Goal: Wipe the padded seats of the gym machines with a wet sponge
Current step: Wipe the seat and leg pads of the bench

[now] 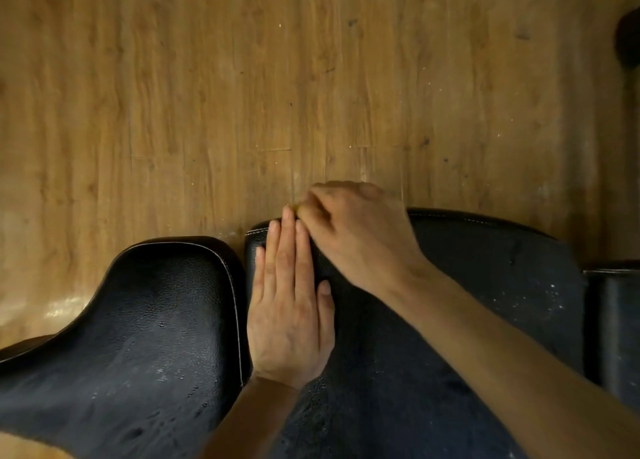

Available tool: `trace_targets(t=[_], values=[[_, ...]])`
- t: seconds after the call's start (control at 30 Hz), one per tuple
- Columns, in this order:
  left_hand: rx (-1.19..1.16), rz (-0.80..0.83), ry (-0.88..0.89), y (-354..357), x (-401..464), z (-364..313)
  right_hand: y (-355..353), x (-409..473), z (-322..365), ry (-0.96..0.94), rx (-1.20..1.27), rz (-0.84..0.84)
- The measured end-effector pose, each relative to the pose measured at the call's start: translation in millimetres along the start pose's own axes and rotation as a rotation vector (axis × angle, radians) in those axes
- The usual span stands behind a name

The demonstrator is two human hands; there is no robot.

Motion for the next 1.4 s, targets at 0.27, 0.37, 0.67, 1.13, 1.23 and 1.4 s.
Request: trace_targets(t=[0.27, 0.37, 0.67, 1.13, 1.23, 1.4], values=[[-0.007, 0.018, -0.027, -3.1, 1.5, -3.6, -10.8, -23.8, -56.2, 0.42, -0.103, -0.155], [-0.014, 0.017, -0.025, -4.3, 2.3, -5.1, 4.2, -14.8, -8.8, 0.189, -0.114, -0.264], [-0.198, 0.022, 0.074, -12.4, 10.9, -29.9, -7.0, -59.6, -112.0, 0.67, -0.043, -0.384], [-0.019, 0.01, 0.205, 16.4, 26.0, -61.4, 9.8, -74.2, -78.4, 0.731, 0.135, -0.578], [-0.004, 0.022, 0.214, 16.4, 25.2, -60.9, 9.0, -66.4, -48.5, 0.361, 0.202, -0.473], [-0.018, -0.001, 0.214, 17.1, 25.0, -63.0, -1.6, -111.5, -151.2, 0.647, 0.2, -0.484]])
Point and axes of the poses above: each hand's wrist, its own x-axis towards the middle knuckle, its own y-axis out of the palm, z = x × y, the point moved 2 cm from there along x, towards the middle knuckle, and after that the axes turned 8 degrees about -x, right-handed, at the moved point
